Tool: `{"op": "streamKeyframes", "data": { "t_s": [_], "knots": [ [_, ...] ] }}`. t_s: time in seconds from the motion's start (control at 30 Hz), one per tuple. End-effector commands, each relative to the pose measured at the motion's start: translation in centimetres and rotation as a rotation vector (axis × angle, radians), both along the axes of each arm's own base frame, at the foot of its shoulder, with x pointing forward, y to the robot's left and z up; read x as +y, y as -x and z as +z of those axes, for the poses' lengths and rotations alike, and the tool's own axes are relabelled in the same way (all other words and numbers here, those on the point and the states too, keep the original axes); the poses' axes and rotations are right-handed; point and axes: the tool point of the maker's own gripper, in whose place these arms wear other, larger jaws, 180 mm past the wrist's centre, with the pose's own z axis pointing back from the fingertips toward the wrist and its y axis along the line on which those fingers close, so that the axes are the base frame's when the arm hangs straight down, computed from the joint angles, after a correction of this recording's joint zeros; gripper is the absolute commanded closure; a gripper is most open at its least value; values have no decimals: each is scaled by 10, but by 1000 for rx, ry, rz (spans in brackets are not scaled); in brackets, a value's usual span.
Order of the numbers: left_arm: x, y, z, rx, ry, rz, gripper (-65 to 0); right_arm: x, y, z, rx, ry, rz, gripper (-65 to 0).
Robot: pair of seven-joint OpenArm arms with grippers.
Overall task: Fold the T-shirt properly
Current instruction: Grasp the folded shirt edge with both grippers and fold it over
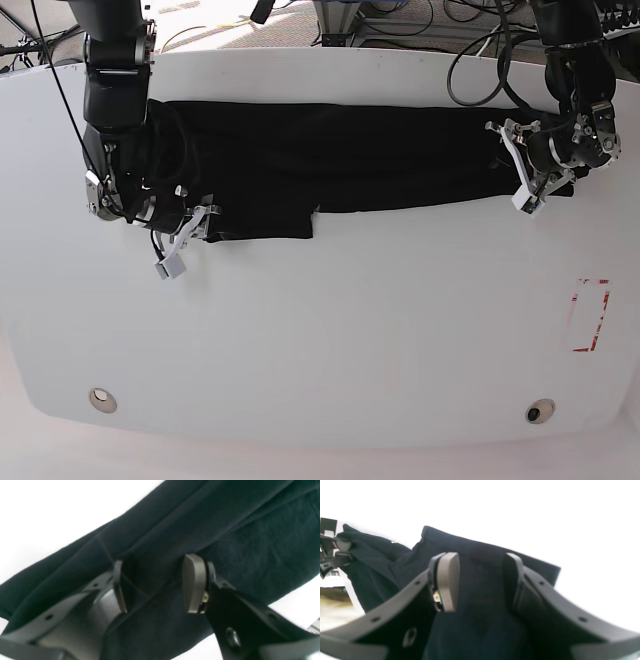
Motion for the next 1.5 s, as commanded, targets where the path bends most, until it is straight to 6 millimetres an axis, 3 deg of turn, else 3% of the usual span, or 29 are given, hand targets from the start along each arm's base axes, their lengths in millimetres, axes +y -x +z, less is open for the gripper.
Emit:
{"op": "streamKeyframes", "data": {
  "t_s": [0.0,0.27,0.37,0.47,0.6,0.7,0.93,1.0,1.2,1.3,1.47],
  "knots": [
    [12,4,0,27,-52,5,-281,-2,-11,14,-49,-10,-4,-276],
    [12,5,-1,32,-55,6,-281,-1,-15,18,-63,-11,-2,-258],
    [13,5,-2,35,-54,7,-281,-5,-25,23,-82,16,-11,-165],
    [12,4,-1,29,-54,5,-281,-3,-25,15,-76,86,16,-6],
    [12,5,-3,36,-52,8,-281,-1,-28,17,-85,119,38,0],
    [12,5,-3,37,-54,8,-281,4,-35,38,-157,135,57,0],
    [12,5,-3,37,-54,8,-281,13,-27,66,-238,203,124,0],
    [12,5,-3,37,-54,8,-281,9,-26,65,-217,206,89,-44],
    [12,5,-3,37,-54,8,-281,-26,-29,56,-156,184,-66,-322],
    [12,5,-3,37,-54,8,-281,-36,-28,50,-133,180,-92,-365],
    [13,5,-3,37,-55,8,-281,-46,-26,40,-107,183,-112,-368]
  ]
}}
